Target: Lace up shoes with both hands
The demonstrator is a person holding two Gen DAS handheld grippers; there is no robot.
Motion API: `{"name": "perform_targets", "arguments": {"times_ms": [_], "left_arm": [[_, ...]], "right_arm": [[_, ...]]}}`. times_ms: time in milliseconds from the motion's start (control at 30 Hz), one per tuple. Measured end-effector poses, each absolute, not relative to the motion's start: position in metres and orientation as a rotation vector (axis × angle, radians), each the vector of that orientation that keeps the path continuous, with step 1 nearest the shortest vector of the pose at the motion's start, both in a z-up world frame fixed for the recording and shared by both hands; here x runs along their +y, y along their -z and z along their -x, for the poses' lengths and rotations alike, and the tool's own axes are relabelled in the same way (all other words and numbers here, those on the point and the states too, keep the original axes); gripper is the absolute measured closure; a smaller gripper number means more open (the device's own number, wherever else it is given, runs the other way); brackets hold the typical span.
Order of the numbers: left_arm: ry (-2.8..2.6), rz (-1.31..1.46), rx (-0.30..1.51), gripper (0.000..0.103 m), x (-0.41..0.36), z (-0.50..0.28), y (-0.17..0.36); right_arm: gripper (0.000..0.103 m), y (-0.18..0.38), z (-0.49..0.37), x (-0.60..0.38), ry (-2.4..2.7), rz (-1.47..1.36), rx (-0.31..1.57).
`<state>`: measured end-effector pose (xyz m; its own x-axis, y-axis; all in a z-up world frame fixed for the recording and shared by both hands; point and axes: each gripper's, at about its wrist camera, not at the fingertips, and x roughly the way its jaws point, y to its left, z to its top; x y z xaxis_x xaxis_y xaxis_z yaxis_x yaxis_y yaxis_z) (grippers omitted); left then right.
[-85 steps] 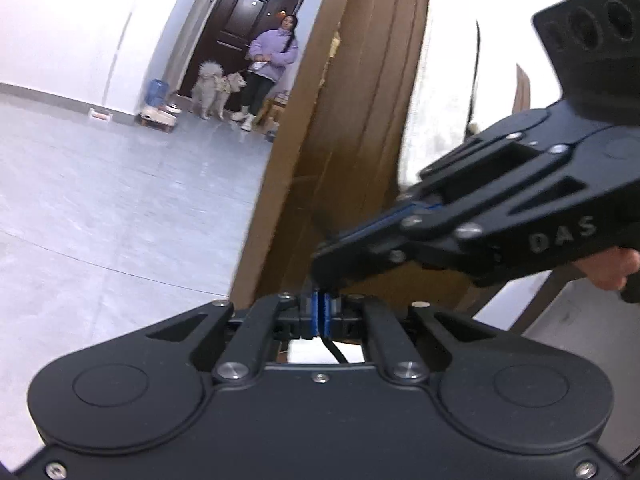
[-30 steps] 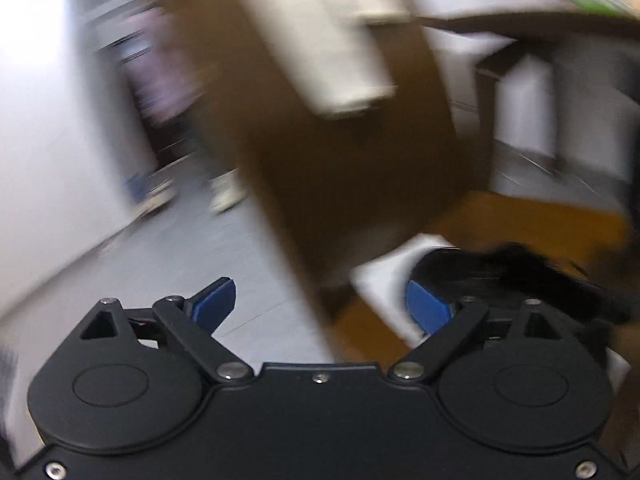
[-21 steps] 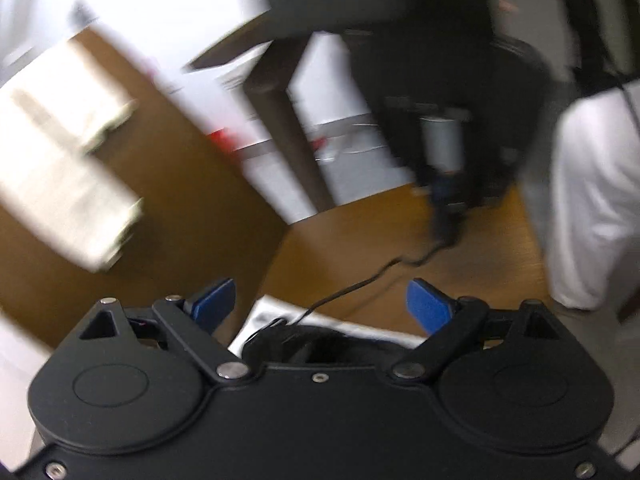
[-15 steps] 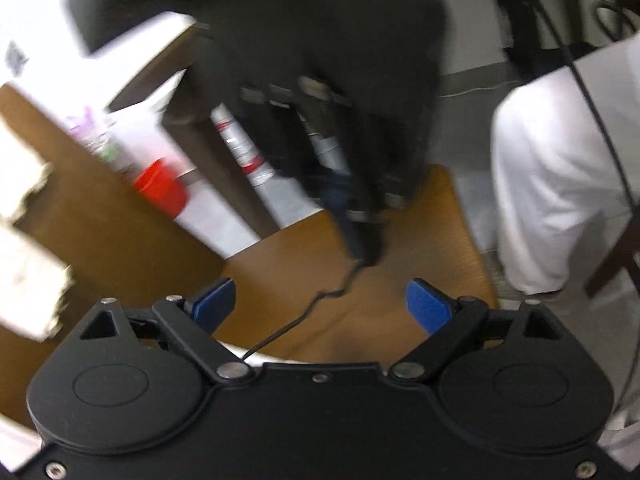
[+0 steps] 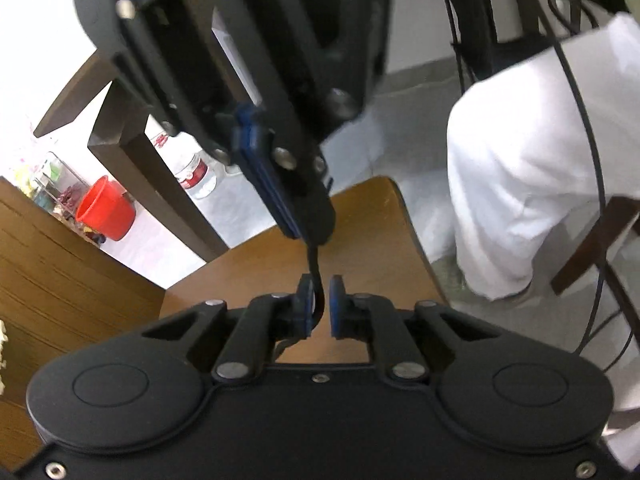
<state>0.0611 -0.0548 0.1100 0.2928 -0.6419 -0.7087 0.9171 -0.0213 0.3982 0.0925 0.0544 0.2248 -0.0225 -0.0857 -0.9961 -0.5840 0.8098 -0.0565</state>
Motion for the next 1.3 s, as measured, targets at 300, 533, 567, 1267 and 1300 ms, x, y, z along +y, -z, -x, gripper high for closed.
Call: {"name": "perform_targets", "arguments": {"times_ms": [300,533,567,1267,1300], "left_arm": [[1.209,-0.893,0.39,0.098,-0.038,-0.08,-0.114],[1.144,-0.846,0.399,0.098,-0.017,-0.092,-0.119],[1.145,-0.845,0.398,0.098,-0.017,-0.092,-0.119],[1.26,-0.753,0.443,0.081,-0.009,-0.094,-0.13],[1.268,-0.737,0.431,0.082,-0.009,-0.094,-0.131]], "right_arm": [[0.099,-0.23,-0.099,0.041,-0.344,0.527,1.503],[0.091,-0.23,-0.096,0.037,-0.306,0.548,1.437],[0.082,-0.229,-0.096,0.04,-0.303,0.571,1.418],[0.1,-0.217,-0.098,0.052,-0.398,0.673,1.396],[0.1,-0.217,-0.097,0.053,-0.408,0.674,1.401]]}}
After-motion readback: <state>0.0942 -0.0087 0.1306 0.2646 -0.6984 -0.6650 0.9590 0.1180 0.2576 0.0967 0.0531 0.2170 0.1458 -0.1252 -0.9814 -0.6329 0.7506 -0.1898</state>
